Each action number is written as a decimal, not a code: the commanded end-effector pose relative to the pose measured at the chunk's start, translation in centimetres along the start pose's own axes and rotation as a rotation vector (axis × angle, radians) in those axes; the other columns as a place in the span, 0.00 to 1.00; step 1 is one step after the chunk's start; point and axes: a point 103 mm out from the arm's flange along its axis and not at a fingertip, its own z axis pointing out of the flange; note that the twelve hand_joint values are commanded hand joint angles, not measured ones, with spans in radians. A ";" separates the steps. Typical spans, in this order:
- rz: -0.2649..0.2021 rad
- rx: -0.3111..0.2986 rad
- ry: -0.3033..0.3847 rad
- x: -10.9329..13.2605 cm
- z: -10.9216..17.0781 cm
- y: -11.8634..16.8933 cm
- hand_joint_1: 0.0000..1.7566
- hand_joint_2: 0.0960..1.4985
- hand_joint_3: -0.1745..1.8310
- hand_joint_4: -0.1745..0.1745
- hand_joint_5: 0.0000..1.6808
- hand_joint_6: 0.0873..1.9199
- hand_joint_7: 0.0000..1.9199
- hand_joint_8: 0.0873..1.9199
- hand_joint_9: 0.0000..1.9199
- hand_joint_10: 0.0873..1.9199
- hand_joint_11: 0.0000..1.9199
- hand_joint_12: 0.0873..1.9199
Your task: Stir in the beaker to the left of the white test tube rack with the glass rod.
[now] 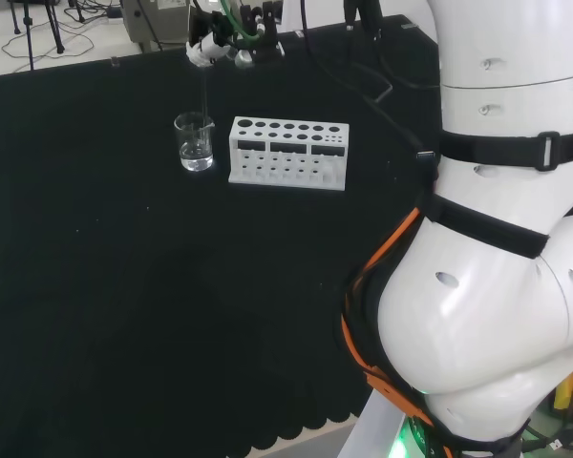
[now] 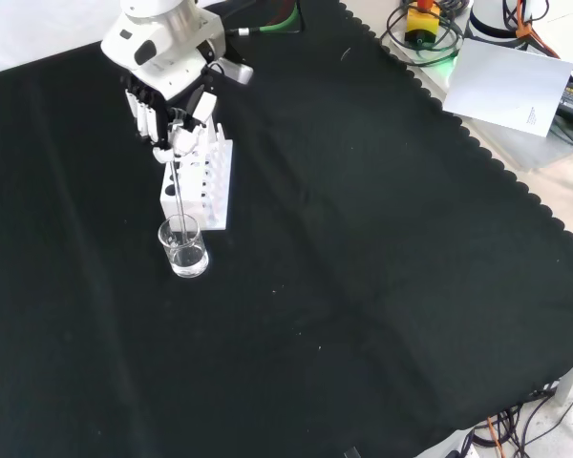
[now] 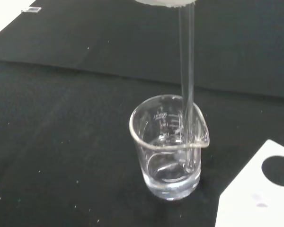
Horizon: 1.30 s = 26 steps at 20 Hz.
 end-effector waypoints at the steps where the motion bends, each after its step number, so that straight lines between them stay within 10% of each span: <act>1: -0.021 -0.015 0.012 1.8 -0.2 -0.6 0.74 0.72 0.00 0.00 0.82 0.00 0.61 0.51 0.91 0.36 0.72 0.50; 11: -0.091 -0.036 0.001 5.0 0.4 2.2 0.74 0.72 0.00 0.00 0.82 0.00 0.61 0.51 0.91 0.36 0.72 0.50; 26: -0.021 -0.024 -0.008 1.5 -0.2 2.1 0.74 0.72 0.00 0.00 0.82 0.00 0.61 0.52 0.91 0.36 0.72 0.50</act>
